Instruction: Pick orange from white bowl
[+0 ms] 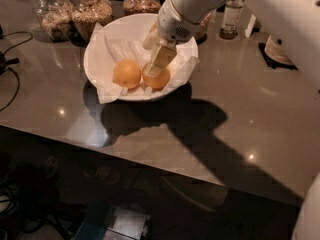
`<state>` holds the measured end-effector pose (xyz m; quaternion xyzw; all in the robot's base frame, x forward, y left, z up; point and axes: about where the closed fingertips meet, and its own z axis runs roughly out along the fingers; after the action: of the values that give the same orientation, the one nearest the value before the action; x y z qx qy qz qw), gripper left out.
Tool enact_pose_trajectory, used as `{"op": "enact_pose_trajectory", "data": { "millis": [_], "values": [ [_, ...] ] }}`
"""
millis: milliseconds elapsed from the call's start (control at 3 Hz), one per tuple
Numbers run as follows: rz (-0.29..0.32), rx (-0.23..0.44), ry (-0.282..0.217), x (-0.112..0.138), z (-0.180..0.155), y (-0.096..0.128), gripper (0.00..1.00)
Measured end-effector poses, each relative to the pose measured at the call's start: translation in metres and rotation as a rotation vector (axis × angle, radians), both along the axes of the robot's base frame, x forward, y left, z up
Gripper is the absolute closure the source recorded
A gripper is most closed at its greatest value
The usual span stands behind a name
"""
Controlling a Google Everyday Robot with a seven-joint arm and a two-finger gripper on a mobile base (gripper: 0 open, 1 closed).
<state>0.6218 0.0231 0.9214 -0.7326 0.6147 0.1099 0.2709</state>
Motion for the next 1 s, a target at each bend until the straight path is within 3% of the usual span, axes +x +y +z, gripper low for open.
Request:
{"op": "enact_pose_trajectory", "data": {
  "millis": [333,667,1000],
  "values": [
    [0.010,0.016,-0.007,-0.0018,0.0058,0.0016,0.61],
    [0.010,0.016,-0.007,-0.0018,0.0058,0.0016,0.45],
    [0.006,0.010,-0.001,0.0053,0.0043,0.0024,0.22]
  ]
}}
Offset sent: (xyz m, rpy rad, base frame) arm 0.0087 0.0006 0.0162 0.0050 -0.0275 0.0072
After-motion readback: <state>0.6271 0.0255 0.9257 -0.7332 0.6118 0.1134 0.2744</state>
